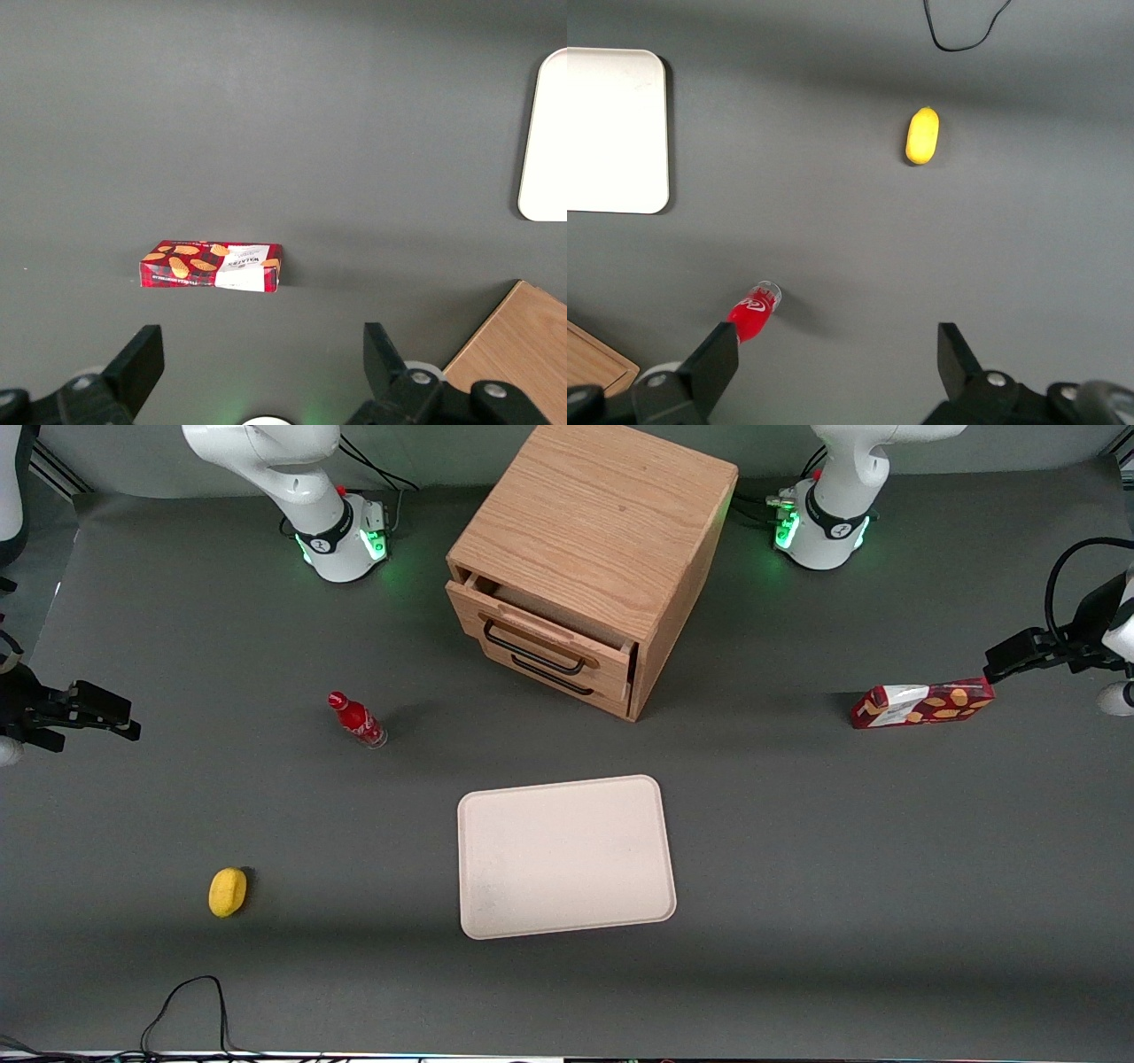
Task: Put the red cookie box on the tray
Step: 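Move the left gripper over the red cookie box, opening it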
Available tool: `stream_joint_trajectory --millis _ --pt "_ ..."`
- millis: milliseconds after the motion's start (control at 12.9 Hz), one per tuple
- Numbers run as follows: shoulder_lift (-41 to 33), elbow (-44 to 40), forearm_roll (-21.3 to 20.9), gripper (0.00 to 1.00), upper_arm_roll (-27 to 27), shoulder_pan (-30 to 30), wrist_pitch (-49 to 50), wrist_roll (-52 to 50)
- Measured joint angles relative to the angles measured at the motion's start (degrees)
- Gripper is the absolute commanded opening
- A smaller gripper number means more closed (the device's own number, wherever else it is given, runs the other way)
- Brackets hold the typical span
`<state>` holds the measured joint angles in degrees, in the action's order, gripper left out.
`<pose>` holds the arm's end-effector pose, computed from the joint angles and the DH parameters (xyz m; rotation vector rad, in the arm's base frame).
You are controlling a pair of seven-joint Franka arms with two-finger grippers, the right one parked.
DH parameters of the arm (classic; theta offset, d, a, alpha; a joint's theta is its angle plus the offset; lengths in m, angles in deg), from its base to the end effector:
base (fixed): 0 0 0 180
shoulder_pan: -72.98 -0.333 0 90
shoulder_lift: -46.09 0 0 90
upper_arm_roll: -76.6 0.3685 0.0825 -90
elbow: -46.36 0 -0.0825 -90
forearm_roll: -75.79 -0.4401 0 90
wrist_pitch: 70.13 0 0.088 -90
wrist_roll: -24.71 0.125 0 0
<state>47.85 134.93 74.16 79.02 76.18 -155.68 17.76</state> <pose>0.6116 -0.0050 0.6469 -3.0992 -0.1687 0.1261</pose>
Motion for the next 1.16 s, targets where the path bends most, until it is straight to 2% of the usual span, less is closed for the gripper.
stream_joint_trajectory --millis 310,542,775,1162 --pt "0.2 -0.4 0.0 1.0 0.0 0.1 0.2 1.3" --pt "0.2 -0.6 -1.0 1.0 0.5 -0.1 0.4 12.2" --pt "-0.4 -0.6 -4.0 1.0 0.7 -0.6 1.9 23.8" --pt "-4.7 3.4 -4.3 1.0 1.6 -2.4 3.0 41.1"
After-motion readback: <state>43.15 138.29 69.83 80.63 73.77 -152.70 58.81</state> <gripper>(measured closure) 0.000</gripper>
